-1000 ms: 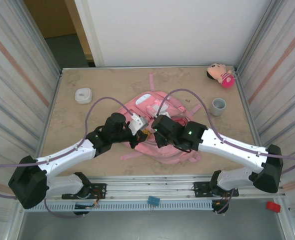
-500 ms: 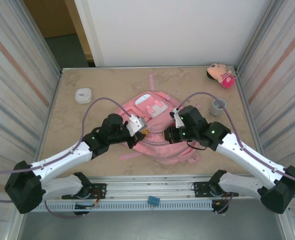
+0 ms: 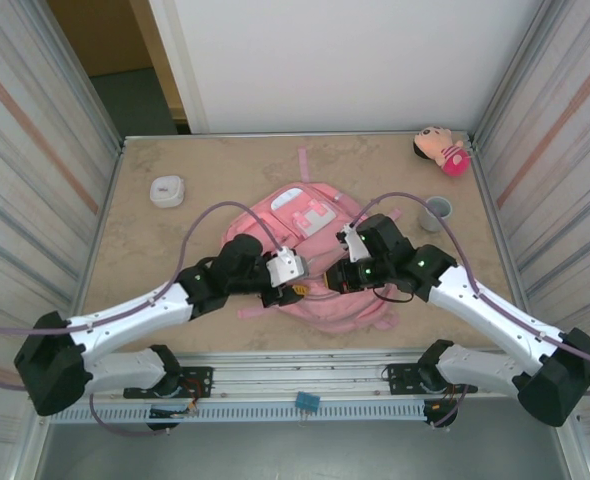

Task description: Pack the student bag

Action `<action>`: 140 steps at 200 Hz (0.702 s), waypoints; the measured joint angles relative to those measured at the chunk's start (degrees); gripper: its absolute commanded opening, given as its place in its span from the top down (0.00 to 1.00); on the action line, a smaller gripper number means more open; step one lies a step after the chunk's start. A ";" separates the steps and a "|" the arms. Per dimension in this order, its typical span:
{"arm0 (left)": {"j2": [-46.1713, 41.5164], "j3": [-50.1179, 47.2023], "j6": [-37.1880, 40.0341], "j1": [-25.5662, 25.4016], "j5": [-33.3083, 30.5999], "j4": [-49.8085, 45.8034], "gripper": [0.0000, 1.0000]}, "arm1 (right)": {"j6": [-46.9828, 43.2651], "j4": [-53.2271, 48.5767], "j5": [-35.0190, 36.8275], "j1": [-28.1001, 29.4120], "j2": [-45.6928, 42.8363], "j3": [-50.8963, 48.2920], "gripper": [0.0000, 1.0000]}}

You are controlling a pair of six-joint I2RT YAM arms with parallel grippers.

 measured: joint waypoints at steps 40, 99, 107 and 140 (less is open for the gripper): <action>4.00 2.32 3.41 -0.31 -0.61 -1.42 0.89 | -0.22 -0.15 -1.60 -1.25 0.09 -0.20 1.00; -2.89 -1.57 6.58 2.54 -1.11 -1.46 0.91 | -5.31 -1.11 -8.41 -8.20 0.26 -0.17 1.00; -4.15 -2.19 7.13 3.06 -1.09 -1.86 0.90 | -5.88 -1.03 -9.40 -8.61 0.61 -0.17 1.00; -5.97 -3.06 7.93 4.11 -1.20 -3.93 0.65 | -6.54 0.48 -12.02 -7.50 2.99 0.00 1.00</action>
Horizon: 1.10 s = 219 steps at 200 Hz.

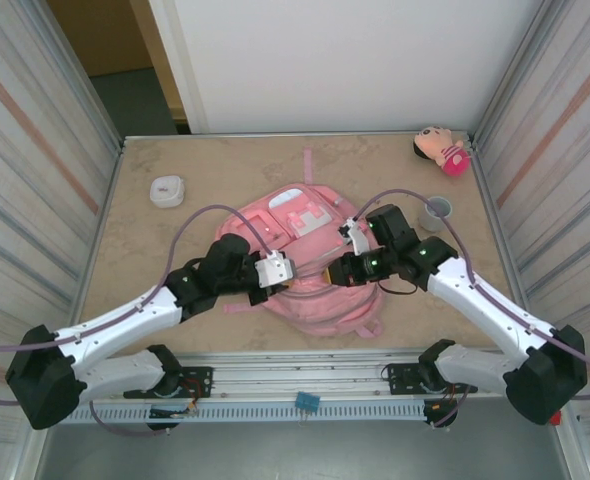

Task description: Pack the student bag

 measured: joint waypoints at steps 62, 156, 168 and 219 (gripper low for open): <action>-0.42 0.44 -1.95 -1.62 -1.51 -2.82 0.39 | 2.25 0.81 3.13 7.32 3.10 1.36 1.00; 2.43 2.08 -1.42 -3.19 -0.50 -0.63 0.94 | 2.34 1.38 0.28 1.09 2.16 1.01 1.00; 0.85 1.75 -1.31 -2.97 -1.62 -1.07 0.93 | 1.27 0.98 -0.76 -2.16 0.57 0.26 1.00; -5.75 -0.59 -0.59 -1.77 -5.44 -3.72 0.84 | -0.46 2.38 -5.40 -4.83 -0.20 -1.05 1.00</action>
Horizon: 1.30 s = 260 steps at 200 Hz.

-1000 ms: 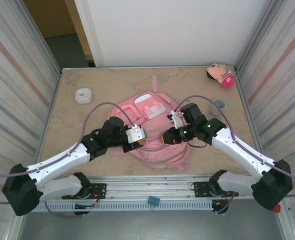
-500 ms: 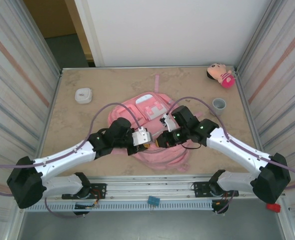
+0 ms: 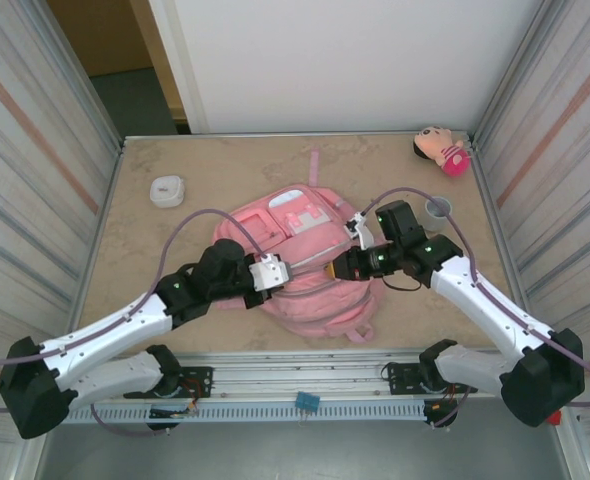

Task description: Pack the student bag

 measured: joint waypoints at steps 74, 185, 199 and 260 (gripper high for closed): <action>-2.21 -0.37 -3.30 5.33 -9.62 -6.99 0.39 | 8.37 10.21 10.29 12.90 4.79 -0.22 1.00; 8.11 2.86 -1.05 0.42 1.03 -1.70 0.81 | 9.51 9.55 10.67 15.45 7.56 0.57 1.00; 9.20 2.89 -1.11 0.02 1.62 -0.98 0.93 | 9.44 9.16 11.54 15.41 7.65 0.59 0.93; 8.44 1.40 -1.99 0.17 3.72 1.66 0.93 | 9.16 8.52 12.59 15.34 8.15 1.33 0.75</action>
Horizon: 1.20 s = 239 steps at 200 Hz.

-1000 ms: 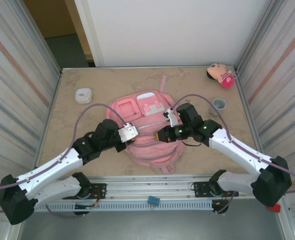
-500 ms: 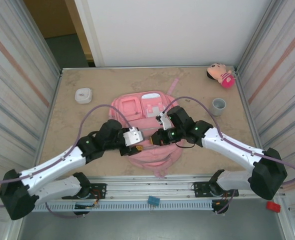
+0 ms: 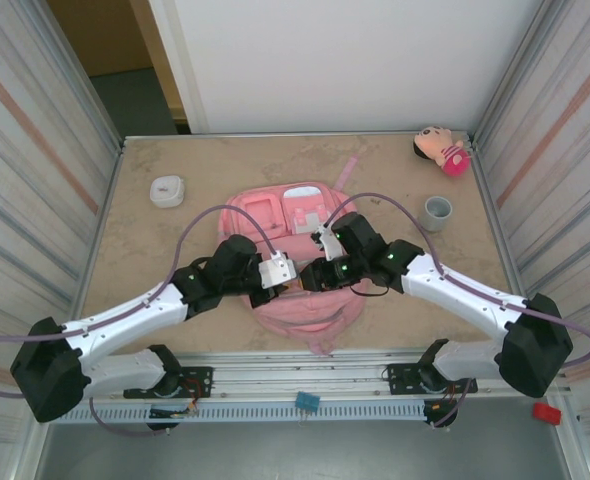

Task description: Pack the student bag

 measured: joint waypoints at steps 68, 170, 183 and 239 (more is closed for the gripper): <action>-0.61 -0.42 -0.90 0.00 -0.44 0.55 0.94 | -1.22 -0.87 1.70 0.74 0.76 0.24 0.98; -9.16 -5.22 -1.70 3.10 -3.30 1.31 0.80 | -4.66 -8.04 1.97 -13.18 -8.72 -1.68 1.00; -10.32 -5.53 -1.92 3.52 -3.74 0.46 0.70 | -5.01 -8.31 1.62 -13.07 -8.63 -1.70 1.00; -7.93 -2.08 -3.37 1.16 -0.87 -0.70 0.35 | -5.68 -7.26 1.42 -6.14 -8.22 -1.68 1.00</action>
